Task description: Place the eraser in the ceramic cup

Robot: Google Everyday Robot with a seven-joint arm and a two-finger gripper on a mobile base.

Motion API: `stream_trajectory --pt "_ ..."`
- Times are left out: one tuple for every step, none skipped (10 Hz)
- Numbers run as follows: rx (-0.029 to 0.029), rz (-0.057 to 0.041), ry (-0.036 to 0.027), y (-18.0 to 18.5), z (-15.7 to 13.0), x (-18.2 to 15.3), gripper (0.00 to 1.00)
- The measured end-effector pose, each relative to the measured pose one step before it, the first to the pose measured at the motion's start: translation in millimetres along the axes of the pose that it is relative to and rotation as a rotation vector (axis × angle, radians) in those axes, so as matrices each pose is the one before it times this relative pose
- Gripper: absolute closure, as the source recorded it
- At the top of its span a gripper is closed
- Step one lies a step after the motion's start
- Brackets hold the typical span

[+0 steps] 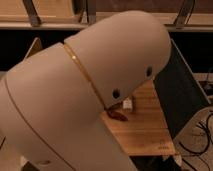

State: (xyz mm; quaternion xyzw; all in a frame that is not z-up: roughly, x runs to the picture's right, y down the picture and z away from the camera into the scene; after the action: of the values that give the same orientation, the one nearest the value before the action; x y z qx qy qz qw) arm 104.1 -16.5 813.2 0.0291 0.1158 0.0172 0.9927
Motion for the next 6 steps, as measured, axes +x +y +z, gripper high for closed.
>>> stream_trajectory --pt "-0.01487 -0.00354 -0.00906 6.72 0.46 -0.44 0.20" --pt "-0.01924 0.00355 0.00157 9.35 0.27 4.71 0.20" --pt "-0.00797 0.00977 0.00544 5.61 -2.03 3.71 0.20" --pt "-0.00218 0.02093 0.00551 2.75 -2.95 6.04 0.20" --pt "-0.00209 0.05759 -0.00127 1.30 -5.35 7.27 0.20" --pt "-0.01459 0.11602 -0.01507 2.27 -7.08 7.18 0.20"
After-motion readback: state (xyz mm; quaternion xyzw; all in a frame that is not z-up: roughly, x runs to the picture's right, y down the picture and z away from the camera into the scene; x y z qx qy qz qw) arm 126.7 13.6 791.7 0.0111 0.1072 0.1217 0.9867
